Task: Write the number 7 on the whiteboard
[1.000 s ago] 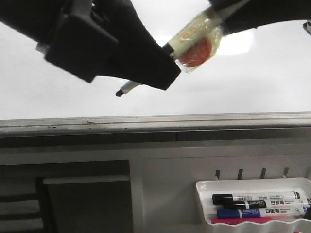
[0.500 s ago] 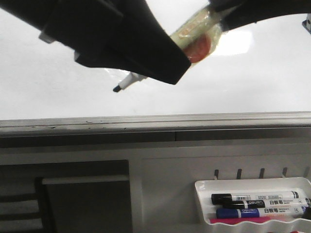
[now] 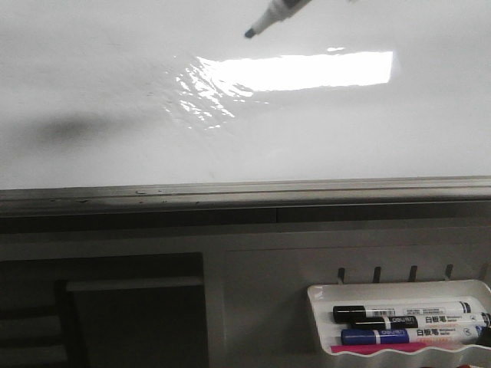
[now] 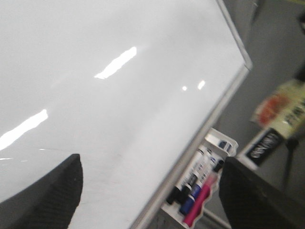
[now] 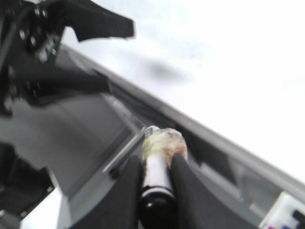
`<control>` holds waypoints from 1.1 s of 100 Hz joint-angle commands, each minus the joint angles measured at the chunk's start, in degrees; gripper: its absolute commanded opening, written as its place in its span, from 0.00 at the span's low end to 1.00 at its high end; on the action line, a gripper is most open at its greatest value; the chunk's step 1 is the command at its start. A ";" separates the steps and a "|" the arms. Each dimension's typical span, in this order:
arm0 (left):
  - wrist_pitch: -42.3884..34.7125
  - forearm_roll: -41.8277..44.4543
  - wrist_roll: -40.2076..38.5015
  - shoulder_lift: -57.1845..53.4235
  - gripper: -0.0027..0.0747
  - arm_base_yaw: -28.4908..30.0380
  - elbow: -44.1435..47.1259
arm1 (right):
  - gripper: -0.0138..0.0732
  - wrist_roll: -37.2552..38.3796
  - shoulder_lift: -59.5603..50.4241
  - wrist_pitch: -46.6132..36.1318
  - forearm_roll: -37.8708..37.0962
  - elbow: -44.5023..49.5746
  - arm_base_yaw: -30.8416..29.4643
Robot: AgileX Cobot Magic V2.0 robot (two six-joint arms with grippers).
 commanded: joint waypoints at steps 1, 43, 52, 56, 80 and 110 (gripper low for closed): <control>-1.91 -7.33 -0.53 -3.27 0.74 5.32 -1.06 | 0.10 -1.05 -4.39 -6.72 1.94 1.38 0.04; -5.04 -19.59 -0.53 -9.94 0.74 17.09 11.87 | 0.10 -8.29 -8.63 -18.22 6.05 8.18 0.04; -7.04 -20.54 -0.53 -11.12 0.74 17.09 13.38 | 0.10 -14.82 -7.08 -18.22 14.10 8.18 0.04; -8.02 -20.81 -0.53 -11.67 0.74 17.09 13.67 | 0.10 -17.38 -5.76 -18.22 17.01 8.18 0.04; -10.08 -21.09 -0.22 -13.19 0.74 17.09 13.83 | 0.10 -34.22 2.99 -17.82 36.04 8.07 1.00; -10.08 -21.09 -0.22 -13.19 0.74 17.09 13.83 | 0.10 -45.64 10.01 -20.87 44.43 6.69 7.40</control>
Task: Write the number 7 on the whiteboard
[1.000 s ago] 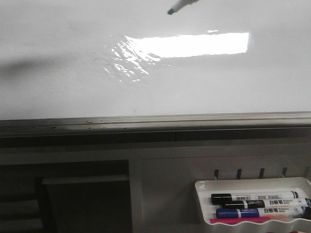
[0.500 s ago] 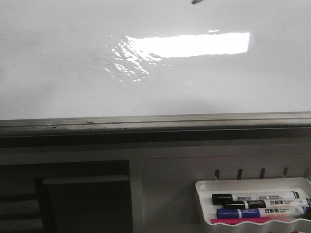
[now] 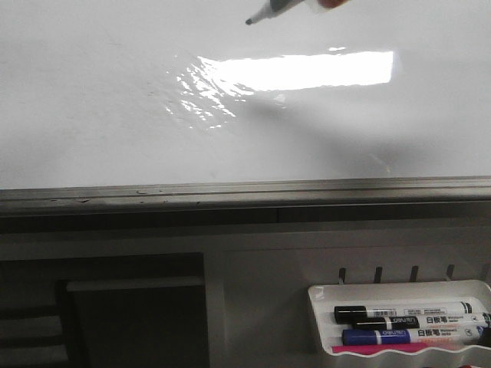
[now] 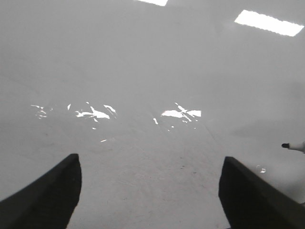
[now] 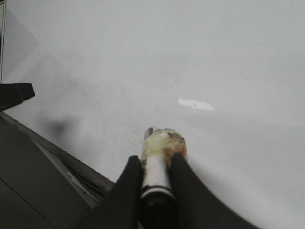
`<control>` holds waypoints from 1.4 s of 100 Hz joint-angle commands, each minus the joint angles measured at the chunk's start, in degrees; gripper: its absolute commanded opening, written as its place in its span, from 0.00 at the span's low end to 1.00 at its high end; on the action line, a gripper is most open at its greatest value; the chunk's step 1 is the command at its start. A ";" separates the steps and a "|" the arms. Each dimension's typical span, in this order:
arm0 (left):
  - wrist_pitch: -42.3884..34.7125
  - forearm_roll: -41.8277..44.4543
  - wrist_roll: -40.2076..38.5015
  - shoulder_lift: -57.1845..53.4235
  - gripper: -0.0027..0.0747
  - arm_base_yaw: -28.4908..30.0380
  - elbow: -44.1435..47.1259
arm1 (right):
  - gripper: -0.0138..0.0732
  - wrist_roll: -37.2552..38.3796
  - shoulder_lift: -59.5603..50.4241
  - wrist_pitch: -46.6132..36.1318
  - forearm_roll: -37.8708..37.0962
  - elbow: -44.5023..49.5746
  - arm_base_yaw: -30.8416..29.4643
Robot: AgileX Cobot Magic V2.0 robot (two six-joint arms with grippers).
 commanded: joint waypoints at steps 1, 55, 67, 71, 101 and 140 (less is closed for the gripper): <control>-0.38 -1.54 -0.14 -0.70 0.74 0.05 -1.66 | 0.10 -3.31 1.08 -0.51 4.53 -3.01 1.93; -0.38 -1.67 -0.14 -0.70 0.74 0.05 -1.66 | 0.10 -5.00 10.57 -8.70 4.53 -10.90 5.63; -0.38 -1.67 -0.04 -0.70 0.74 0.05 -1.66 | 0.10 -5.00 10.68 -12.61 4.53 -10.90 5.63; -0.38 -1.67 -0.04 -0.70 0.74 0.05 -1.66 | 0.10 -5.00 10.43 -13.46 4.53 -10.79 5.63; -0.38 -1.67 -0.04 -0.70 0.74 0.05 -1.66 | 0.10 -5.00 6.72 -23.29 3.56 -8.57 5.63; 0.16 -1.67 -0.04 -0.70 0.74 0.05 -1.66 | 0.10 -3.91 5.06 -21.43 3.46 -4.65 5.63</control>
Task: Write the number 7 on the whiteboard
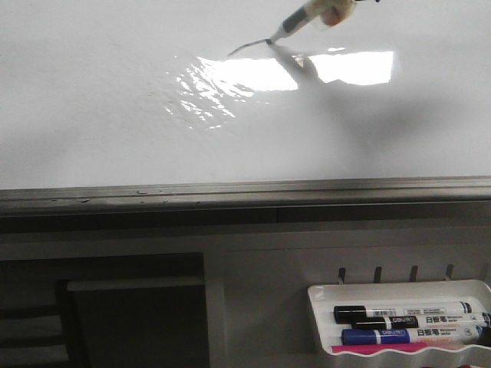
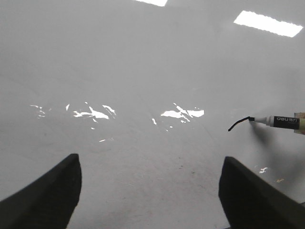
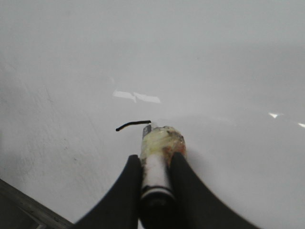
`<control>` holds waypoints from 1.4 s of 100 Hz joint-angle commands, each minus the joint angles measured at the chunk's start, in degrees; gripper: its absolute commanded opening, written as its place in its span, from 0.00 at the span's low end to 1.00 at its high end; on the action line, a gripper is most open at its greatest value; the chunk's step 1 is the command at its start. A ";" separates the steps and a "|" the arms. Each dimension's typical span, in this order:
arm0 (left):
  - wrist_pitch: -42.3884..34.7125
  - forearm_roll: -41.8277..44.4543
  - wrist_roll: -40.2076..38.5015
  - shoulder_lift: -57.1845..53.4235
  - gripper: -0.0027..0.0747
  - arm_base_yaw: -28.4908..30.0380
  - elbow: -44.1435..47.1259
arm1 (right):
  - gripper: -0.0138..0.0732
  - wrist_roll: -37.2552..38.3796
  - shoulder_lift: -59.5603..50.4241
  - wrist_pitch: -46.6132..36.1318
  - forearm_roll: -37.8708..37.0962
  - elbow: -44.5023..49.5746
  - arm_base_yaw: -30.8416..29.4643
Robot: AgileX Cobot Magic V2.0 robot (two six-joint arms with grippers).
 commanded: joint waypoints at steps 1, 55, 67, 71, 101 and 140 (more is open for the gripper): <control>0.16 -1.46 -0.04 -0.70 0.74 0.05 -1.66 | 0.10 -0.36 -1.95 -2.71 0.91 1.69 -0.35; 10.09 -1.55 4.33 -0.70 0.74 0.05 -2.58 | 0.10 10.62 -13.37 12.52 -2.75 10.40 -0.35; 15.54 -1.55 8.78 -0.24 0.74 -1.77 -3.97 | 0.10 19.72 -12.79 16.29 -11.57 8.98 -0.35; 16.35 -1.55 10.36 -0.02 0.74 -3.05 -4.45 | 0.10 23.75 -12.17 18.39 -15.96 7.85 -0.35; 16.36 1.58 21.79 7.14 0.74 -17.33 -7.35 | 0.10 44.06 -6.57 33.36 -39.13 -4.99 -0.35; 13.74 14.68 22.54 15.65 0.62 -26.75 -10.81 | 0.10 50.31 -4.07 40.70 -46.86 -12.51 -0.35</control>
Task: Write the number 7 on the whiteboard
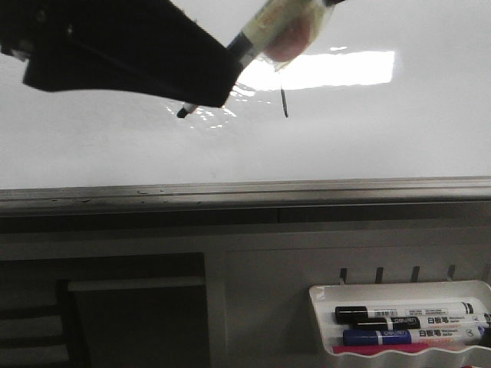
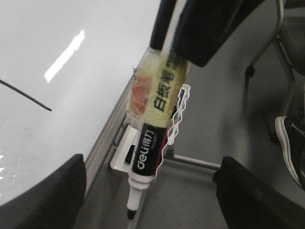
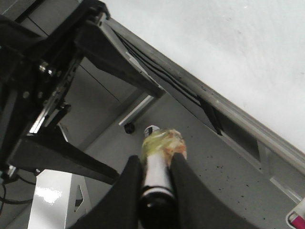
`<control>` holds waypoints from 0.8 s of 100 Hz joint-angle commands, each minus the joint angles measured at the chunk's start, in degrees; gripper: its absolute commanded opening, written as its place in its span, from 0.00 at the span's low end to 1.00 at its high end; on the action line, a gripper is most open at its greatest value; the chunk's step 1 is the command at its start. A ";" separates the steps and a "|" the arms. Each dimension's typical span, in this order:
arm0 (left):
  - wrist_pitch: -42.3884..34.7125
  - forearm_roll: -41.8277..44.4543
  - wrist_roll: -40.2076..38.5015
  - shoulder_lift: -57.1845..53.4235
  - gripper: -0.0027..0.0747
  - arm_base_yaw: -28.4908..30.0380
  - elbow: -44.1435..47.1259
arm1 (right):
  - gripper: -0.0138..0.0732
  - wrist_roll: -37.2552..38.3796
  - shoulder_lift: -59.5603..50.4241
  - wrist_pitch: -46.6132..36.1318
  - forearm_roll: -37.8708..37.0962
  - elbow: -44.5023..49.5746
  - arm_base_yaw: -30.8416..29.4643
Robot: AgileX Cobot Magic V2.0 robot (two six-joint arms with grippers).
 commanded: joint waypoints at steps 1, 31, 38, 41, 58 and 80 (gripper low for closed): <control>-1.47 0.10 0.14 0.43 0.62 -1.57 -2.65 | 0.10 0.33 -0.51 0.80 1.96 -2.23 -0.25; -2.70 1.87 0.26 4.10 0.48 -2.21 -5.55 | 0.10 0.33 -0.51 1.61 1.87 -2.23 -0.25; -3.11 1.87 0.26 4.82 0.48 -2.21 -5.55 | 0.10 0.33 -0.51 1.72 1.87 -2.23 -0.25; -3.26 1.87 0.26 5.08 0.48 -2.21 -5.55 | 0.10 0.33 -0.51 1.85 1.87 -2.23 -0.25; -3.47 1.87 0.26 5.72 0.44 -2.21 -5.55 | 0.10 0.33 -0.51 1.99 1.87 -2.23 -0.25; -3.47 1.87 0.26 5.72 0.16 -2.21 -6.26 | 0.10 0.33 -0.51 1.99 1.49 -2.23 -0.25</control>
